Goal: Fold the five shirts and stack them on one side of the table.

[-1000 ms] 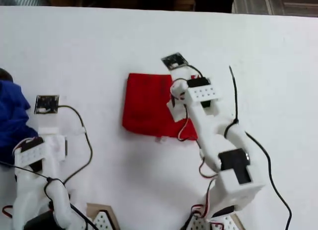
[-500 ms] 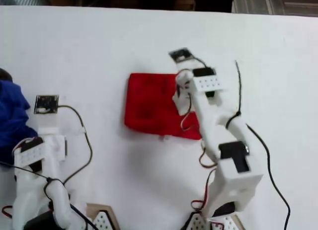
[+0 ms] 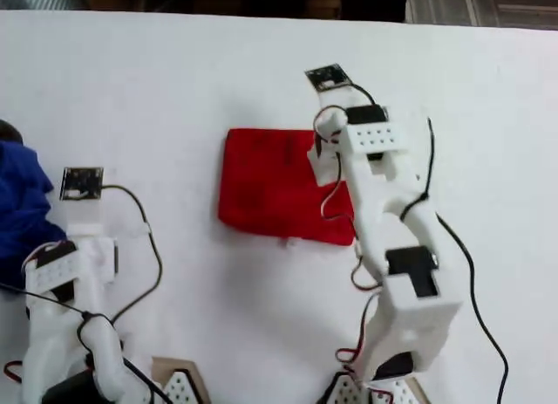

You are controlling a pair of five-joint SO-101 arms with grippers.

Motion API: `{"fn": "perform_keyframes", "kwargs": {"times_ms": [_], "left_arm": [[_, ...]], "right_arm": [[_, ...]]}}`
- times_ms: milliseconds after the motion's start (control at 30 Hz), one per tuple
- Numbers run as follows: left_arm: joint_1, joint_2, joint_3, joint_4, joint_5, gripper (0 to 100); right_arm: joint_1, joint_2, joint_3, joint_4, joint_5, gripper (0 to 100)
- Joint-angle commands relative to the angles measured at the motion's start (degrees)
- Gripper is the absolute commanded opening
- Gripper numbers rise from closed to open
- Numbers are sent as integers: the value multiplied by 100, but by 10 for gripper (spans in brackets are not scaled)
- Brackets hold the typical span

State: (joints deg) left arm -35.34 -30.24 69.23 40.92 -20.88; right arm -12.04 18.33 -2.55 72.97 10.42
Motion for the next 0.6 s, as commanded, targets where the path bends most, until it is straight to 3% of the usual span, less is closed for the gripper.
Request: {"fn": "perform_keyframes", "kwargs": {"times_ms": [0, 100, 367, 567], "left_arm": [[44, -141, -13, -79, 44, 25], [44, -141, -13, -79, 44, 25], [44, -141, -13, -79, 44, 25], [44, -141, -13, -79, 44, 25]], "right_arm": [[40, 497, -703, 171, -484, 275], [31, 1051, -1301, 426, -914, 342], [22, 2598, -2743, 1349, -905, 340], [-268, 3451, -3982, 2290, -273, 265]]}}
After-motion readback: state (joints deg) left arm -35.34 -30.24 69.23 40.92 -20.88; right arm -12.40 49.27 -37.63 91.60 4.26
